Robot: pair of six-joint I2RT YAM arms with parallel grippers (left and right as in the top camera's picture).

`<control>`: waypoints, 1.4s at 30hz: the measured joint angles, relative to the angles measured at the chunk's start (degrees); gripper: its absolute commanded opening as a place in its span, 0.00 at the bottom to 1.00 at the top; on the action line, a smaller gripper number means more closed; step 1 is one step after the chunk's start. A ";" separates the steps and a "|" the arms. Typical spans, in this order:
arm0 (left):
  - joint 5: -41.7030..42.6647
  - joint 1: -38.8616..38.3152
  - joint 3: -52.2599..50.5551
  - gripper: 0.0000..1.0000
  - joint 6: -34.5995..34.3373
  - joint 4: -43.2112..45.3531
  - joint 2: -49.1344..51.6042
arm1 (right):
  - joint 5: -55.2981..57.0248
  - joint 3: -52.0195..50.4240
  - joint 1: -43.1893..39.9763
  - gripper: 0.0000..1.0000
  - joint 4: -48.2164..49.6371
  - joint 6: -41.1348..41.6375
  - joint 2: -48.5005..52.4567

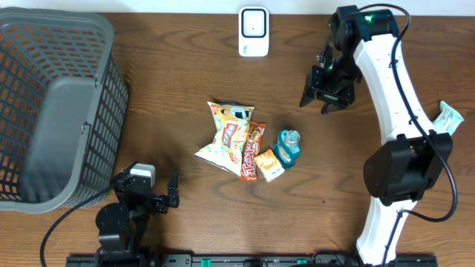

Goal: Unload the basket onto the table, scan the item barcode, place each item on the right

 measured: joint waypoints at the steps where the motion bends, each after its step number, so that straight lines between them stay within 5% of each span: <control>1: 0.00 0.00 0.00 0.98 -0.02 0.00 0.00 | 0.81 0.00 0.39 0.60 0.09 0.00 0.00; 11: 0.00 0.00 0.00 0.98 0.00 0.00 0.00 | 7.30 0.15 2.12 0.62 -1.46 0.15 -0.20; 20: 0.00 0.00 0.00 0.98 0.00 0.00 0.00 | 10.34 0.87 2.67 0.91 -1.81 -8.55 -11.37; 31: 0.00 0.00 0.00 0.98 0.00 0.00 0.00 | 10.88 -0.63 10.19 0.93 -1.97 -14.43 -15.21; 42: 0.00 0.00 0.00 0.98 0.00 0.00 0.00 | 15.80 -18.97 18.10 0.96 10.67 -7.04 -14.93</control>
